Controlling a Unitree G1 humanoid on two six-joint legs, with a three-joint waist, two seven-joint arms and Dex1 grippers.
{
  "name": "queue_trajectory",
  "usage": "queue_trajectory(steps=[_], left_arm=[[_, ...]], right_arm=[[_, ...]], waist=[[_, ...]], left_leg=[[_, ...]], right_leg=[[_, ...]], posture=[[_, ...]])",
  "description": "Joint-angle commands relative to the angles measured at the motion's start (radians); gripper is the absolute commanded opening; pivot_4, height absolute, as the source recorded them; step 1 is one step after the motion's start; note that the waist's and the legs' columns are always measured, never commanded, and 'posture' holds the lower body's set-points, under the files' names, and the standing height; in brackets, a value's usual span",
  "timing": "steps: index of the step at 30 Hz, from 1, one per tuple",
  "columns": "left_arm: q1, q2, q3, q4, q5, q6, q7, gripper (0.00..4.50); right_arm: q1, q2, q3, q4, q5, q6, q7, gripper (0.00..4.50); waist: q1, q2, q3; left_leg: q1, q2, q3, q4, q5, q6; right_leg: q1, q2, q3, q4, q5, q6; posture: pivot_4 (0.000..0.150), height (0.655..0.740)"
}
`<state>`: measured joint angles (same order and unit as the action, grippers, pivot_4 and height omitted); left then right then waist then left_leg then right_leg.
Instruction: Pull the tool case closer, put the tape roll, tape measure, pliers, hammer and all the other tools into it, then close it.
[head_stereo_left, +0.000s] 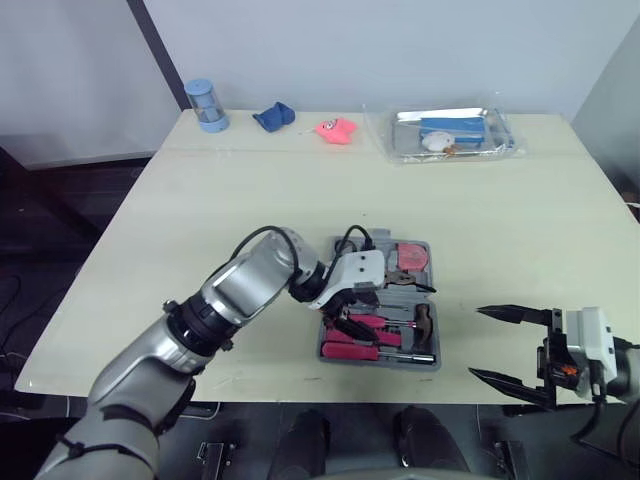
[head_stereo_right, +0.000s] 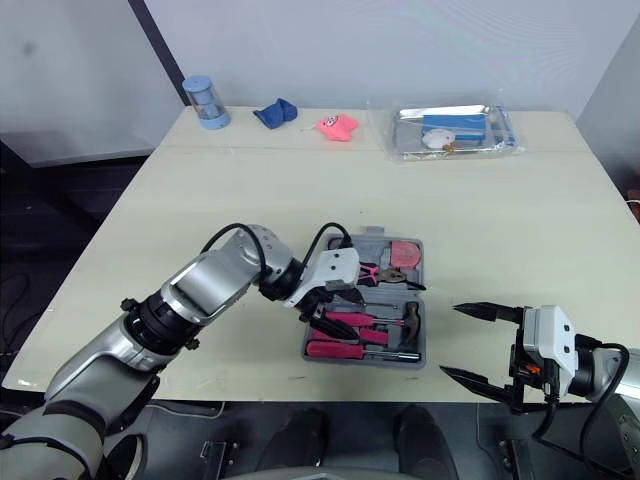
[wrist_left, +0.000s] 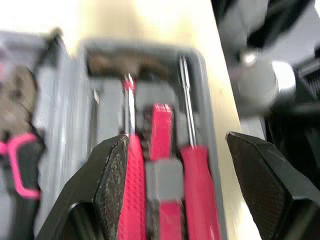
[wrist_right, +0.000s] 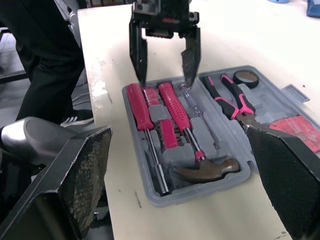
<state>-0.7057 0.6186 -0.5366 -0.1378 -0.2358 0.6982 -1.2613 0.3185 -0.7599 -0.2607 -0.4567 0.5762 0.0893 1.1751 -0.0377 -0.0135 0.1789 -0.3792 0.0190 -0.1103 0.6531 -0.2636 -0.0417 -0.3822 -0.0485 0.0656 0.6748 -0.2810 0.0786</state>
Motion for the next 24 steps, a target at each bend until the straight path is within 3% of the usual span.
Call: queue_trajectory(steps=[1, 4, 15, 19, 23, 24], left_arm=[[0.049, -0.043, 0.071, 0.03, -0.015, -0.156, 0.025, 3.32], [0.144, -0.063, 0.144, 0.062, -0.054, -0.347, -0.01, 3.32], [0.264, -0.103, 0.216, 0.14, -0.101, -0.495, -0.061, 3.32], [0.285, -0.114, 0.208, 0.195, -0.083, -0.553, -0.084, 2.34], [0.289, -0.133, 0.195, 0.258, -0.057, -0.609, -0.092, 0.29], [0.289, -0.139, 0.193, 0.268, -0.054, -0.617, -0.093, 0.06]], right_arm=[[-0.005, 0.006, -0.004, -0.018, 0.013, -0.004, -0.006, 4.5], [-0.012, 0.009, 0.0, -0.012, 0.015, -0.004, -0.009, 4.5], [-0.033, 0.01, 0.014, 0.004, 0.011, -0.005, -0.003, 4.5], [-0.031, 0.008, 0.007, 0.006, 0.013, -0.007, 0.0, 4.5], [-0.029, 0.006, 0.003, 0.004, 0.013, -0.008, -0.001, 4.5], [-0.029, 0.006, 0.003, 0.004, 0.013, -0.007, -0.002, 4.5]], waist=[[0.003, 0.0, 0.0], [0.004, 0.0, 0.0], [0.002, 0.0, 0.0], [0.001, 0.0, 0.0], [0.001, 0.0, 0.0], [0.001, 0.0, 0.0]], left_leg=[[0.0, 0.0, 0.0, 0.0, 0.0, 0.0], [-0.001, 0.0, 0.0, 0.0, 0.0, 0.0], [0.0, 0.0, 0.0, 0.0, 0.0, 0.0], [0.0, 0.0, 0.0, 0.0, 0.0, 0.0], [0.0, 0.0, 0.0, 0.0, 0.0, 0.0], [0.0, 0.0, 0.0, 0.0, 0.0, 0.0]], right_leg=[[0.0, 0.0, 0.0, 0.0, 0.0, 0.0], [0.0, 0.0, 0.0, -0.001, 0.0, 0.0], [0.0, 0.0, -0.001, -0.001, 0.0, 0.0], [0.0, 0.0, -0.001, -0.001, 0.0, 0.0], [0.0, 0.0, -0.001, -0.001, 0.0, 0.0], [0.0, 0.0, -0.001, -0.001, 0.0, 0.0]], posture=[[0.15, 0.74], [0.15, 0.74], [0.15, 0.74], [0.15, 0.74], [0.15, 0.74], [0.15, 0.74]])
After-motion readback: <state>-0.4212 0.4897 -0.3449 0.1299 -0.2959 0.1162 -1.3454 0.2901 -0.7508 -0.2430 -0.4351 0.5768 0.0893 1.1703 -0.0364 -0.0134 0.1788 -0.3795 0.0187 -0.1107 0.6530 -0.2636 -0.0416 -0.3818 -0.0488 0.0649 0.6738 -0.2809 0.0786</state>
